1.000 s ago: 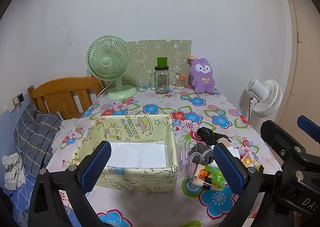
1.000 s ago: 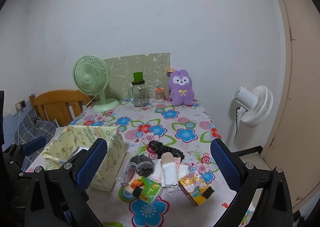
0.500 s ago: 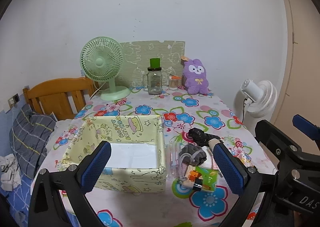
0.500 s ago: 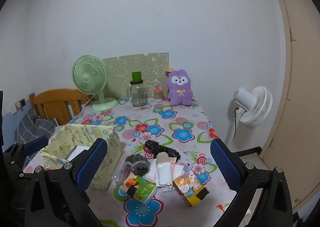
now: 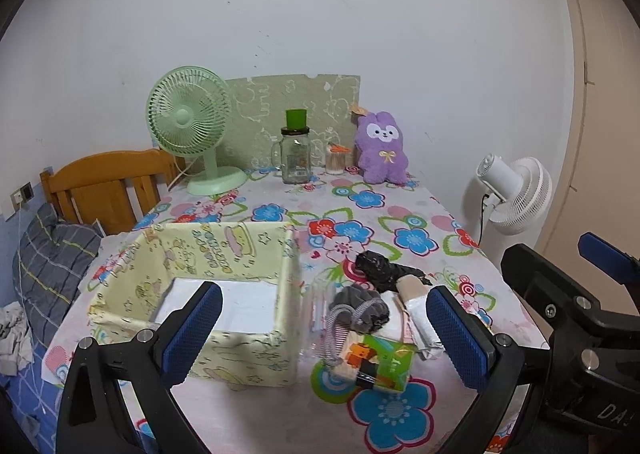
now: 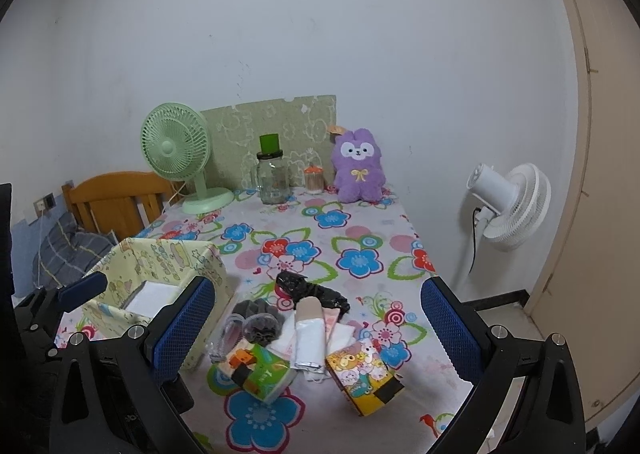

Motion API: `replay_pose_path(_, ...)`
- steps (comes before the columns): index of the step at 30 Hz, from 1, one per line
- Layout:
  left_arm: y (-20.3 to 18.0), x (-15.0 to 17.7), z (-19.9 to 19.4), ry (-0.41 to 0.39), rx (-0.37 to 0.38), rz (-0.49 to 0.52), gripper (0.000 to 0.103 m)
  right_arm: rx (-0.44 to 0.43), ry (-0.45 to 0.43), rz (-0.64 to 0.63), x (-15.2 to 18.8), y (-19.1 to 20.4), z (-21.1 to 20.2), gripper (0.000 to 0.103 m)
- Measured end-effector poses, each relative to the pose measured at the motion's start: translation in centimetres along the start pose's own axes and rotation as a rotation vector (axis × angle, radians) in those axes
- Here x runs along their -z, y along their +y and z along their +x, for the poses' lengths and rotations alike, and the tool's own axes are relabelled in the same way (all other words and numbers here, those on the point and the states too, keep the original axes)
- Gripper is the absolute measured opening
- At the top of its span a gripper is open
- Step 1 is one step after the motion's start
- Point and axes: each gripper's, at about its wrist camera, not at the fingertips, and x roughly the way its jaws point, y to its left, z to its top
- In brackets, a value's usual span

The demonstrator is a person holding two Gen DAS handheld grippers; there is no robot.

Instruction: Organize soft objects

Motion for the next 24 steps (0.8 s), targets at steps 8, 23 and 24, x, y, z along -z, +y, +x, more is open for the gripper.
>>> replay_pose_path(8, -2.2, 1.2, 1.7, 0.046, 0.029, 0.015, 0.102, -0.014, 0.014, -0.006, 1.4, -1.7, 1.0, 0.103)
replay_pose_path(23, -5.3, 3.5, 4.9, 0.144, 0.069, 0.082, 0.095, -0.007, 0.118, 0.042, 4.4, -4.6, 4.7, 0.103)
replay_pose_path(24, -5.5, 3.7, 5.1, 0.147, 0.068, 0.088, 0.095, -0.007, 0.126, 0.045, 4.6, -4.8, 5.0, 0.103)
